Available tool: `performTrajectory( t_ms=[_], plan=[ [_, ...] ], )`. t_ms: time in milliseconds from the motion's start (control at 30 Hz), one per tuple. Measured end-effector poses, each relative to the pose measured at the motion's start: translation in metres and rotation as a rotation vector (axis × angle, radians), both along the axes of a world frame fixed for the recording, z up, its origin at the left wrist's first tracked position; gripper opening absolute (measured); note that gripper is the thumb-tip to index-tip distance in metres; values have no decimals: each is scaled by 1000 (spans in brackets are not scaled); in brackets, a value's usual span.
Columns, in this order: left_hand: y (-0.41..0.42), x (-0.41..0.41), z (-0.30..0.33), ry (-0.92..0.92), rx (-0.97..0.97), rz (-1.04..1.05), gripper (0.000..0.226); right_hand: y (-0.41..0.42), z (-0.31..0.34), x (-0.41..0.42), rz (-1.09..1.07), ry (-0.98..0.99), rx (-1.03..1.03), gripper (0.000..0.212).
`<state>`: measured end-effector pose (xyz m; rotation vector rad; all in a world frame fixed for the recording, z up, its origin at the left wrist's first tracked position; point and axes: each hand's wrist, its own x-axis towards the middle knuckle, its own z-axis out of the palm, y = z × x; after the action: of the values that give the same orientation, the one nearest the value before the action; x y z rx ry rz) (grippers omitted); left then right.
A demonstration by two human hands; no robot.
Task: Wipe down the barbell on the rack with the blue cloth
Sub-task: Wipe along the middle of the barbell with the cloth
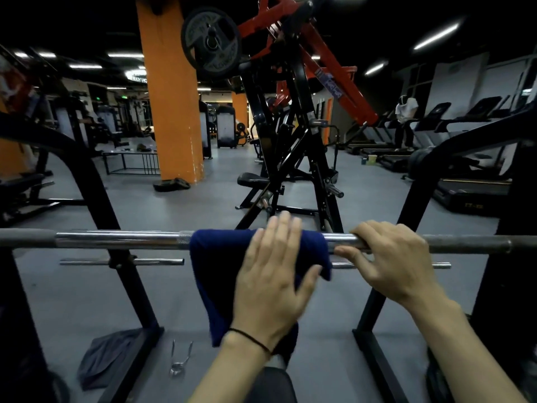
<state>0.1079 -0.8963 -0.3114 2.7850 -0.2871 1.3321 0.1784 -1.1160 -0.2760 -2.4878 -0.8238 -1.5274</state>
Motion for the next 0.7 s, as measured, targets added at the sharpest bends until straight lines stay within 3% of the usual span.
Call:
performTrajectory(
  t_ms=[200, 367, 567, 700],
  plan=[
    [11, -2, 4, -23, -153, 181, 80, 3, -9, -1, -6, 8, 67, 49],
    [-63, 4, -1, -8, -21, -57, 79, 2, -10, -2, 12, -12, 74, 46],
    [8, -9, -9, -41, 9, 68, 79, -2, -11, -1, 9, -42, 48, 52],
    [1, -9, -9, -65, -148, 123, 83, 0, -12, 1, 0, -44, 46, 52]
  ],
)
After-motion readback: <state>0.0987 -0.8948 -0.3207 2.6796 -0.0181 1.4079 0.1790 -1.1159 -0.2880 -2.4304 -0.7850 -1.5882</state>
